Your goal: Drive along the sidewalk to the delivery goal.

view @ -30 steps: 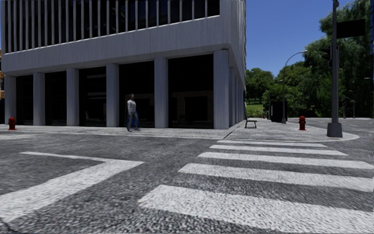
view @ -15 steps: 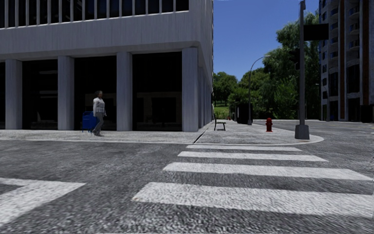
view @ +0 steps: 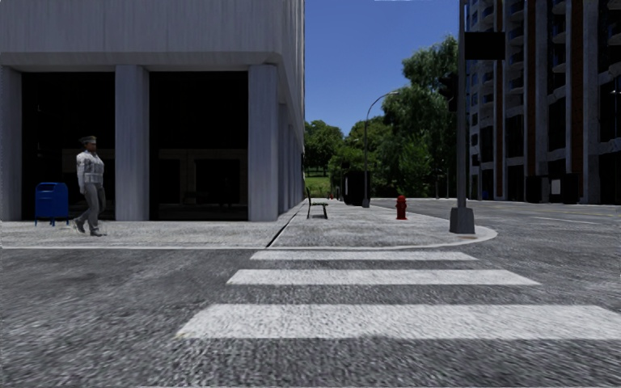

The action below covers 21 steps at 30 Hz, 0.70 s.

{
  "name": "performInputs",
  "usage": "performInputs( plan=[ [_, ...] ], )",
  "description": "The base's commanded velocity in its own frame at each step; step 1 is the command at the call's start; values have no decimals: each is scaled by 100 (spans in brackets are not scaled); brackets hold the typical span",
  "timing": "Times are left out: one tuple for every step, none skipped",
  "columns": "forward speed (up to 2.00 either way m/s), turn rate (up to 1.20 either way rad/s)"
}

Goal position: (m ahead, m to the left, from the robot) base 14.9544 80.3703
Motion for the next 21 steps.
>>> performInputs(
  plan=[
    [200,-42],
    [200,-42],
    [200,-42],
    [200,-42],
    [200,-42],
    [200,-42],
    [200,-42],
    [200,-42],
    [200,-42],
    [200,-42],
    [200,-42],
    [200,-42],
    [200,-42],
    [200,-42],
    [200,-42],
    [200,-42],
    [200,-42],
    [200,-42],
    [200,-42],
    [200,-42],
    [200,-42]
  ],
)
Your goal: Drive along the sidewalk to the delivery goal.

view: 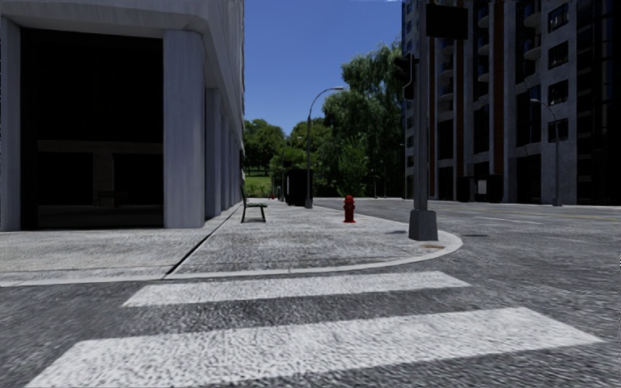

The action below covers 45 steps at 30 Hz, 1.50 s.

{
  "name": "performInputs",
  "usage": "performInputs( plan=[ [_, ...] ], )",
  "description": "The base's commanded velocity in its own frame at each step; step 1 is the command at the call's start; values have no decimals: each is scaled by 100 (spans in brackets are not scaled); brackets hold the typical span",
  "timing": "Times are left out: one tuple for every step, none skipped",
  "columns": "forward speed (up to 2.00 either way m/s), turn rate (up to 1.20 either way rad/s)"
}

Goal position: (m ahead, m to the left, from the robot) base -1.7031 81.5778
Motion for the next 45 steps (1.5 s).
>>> performInputs(
  plan=[
    [200,-42],
    [200,-42],
    [200,-42],
    [200,-42],
    [200,-38],
    [200,0],
    [200,0],
    [200,0],
    [200,0],
    [200,0],
    [200,0],
    [200,0],
    [200,0],
    [200,0],
    [200,0],
    [200,0],
    [200,0],
    [200,0],
    [200,0],
    [200,0],
    [195,0],
    [190,0],
    [187,0],
    [187,0],
    [185,0],
    [184,0],
    [182,0],
    [182,0],
    [182,0],
    [182,0],
    [182,0],
    [182,0],
    [181,0],
    [181,0],
    [179,0],
    [178,0],
    [178,0],
    [177,0],
    [177,0],
    [177,0],
    [177,0],
    [177,0],
    [176,0],
    [176,0],
    [176,0]
  ],
)
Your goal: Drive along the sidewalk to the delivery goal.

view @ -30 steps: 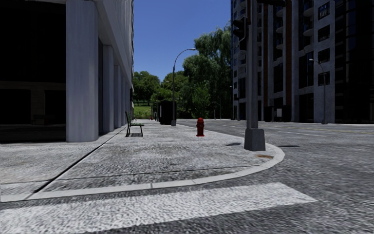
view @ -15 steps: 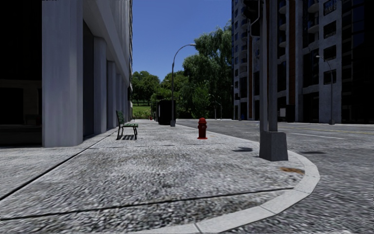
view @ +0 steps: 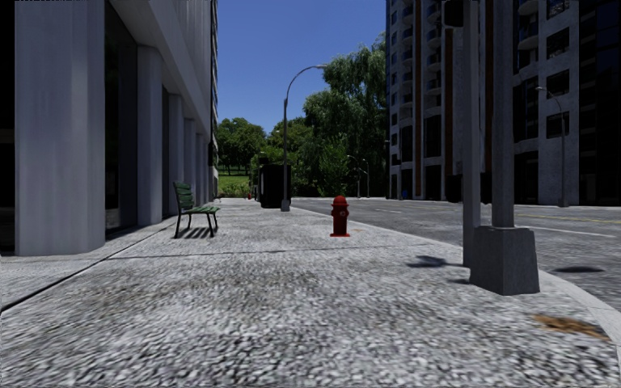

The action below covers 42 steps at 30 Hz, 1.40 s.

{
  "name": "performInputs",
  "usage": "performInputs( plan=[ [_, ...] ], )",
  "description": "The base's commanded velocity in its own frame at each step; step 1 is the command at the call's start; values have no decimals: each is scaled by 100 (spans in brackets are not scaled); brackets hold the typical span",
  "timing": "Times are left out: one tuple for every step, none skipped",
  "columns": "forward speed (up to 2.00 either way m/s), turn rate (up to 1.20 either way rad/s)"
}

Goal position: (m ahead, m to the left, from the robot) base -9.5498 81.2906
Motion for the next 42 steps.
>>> performInputs(
  plan=[
    [176,0],
    [176,0],
    [176,0],
    [174,0],
    [174,0],
    [165,0],
    [157,0],
    [153,0],
    [153,0],
    [149,0],
    [147,0],
    [146,0],
    [146,0],
    [146,0],
    [145,0],
    [141,0],
    [136,0],
    [131,0],
    [131,0],
    [122,0],
    [119,0],
    [117,0],
    [116,0],
    [116,0],
    [115,0],
    [115,0],
    [114,0],
    [113,0],
    [113,0],
    [113,0],
    [113,0],
    [113,1],
    [113,1],
    [113,8],
    [113,19],
    [112,24],
    [112,27],
    [111,34],
    [111,34],
    [106,37],
    [104,37],
    [101,41]
  ],
)
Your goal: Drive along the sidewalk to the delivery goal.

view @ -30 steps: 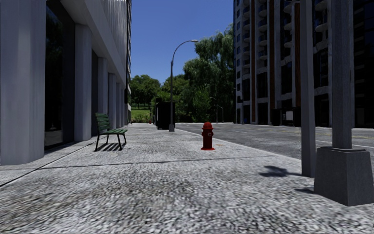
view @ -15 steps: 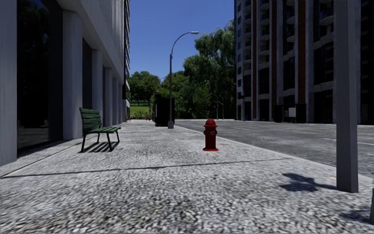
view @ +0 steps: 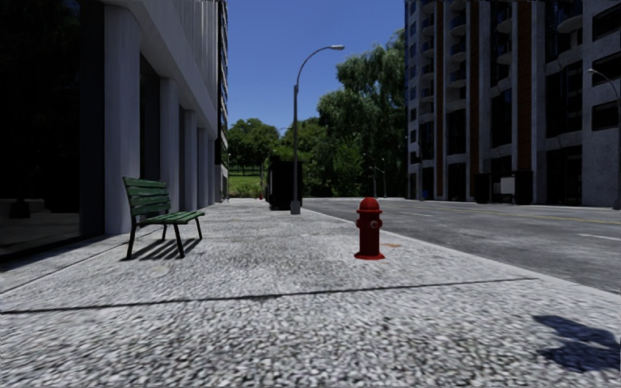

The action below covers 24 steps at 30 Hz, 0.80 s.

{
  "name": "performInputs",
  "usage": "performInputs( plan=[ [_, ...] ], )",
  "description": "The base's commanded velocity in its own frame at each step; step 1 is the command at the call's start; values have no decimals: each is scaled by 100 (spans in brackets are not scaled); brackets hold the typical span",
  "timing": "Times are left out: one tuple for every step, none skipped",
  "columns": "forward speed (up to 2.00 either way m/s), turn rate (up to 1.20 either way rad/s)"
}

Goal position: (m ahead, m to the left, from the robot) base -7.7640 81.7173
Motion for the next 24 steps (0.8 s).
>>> performInputs(
  plan=[
    [101,49],
    [101,49],
    [101,56],
    [101,58],
    [101,59],
    [101,59],
    [101,63],
    [101,65],
    [101,67],
    [101,69],
    [101,69],
    [101,69],
    [101,70],
    [102,70],
    [103,76],
    [103,76],
    [104,79],
    [106,79],
    [110,80],
    [112,81],
    [112,81],
    [114,83],
    [114,84],
    [114,85]
  ],
)
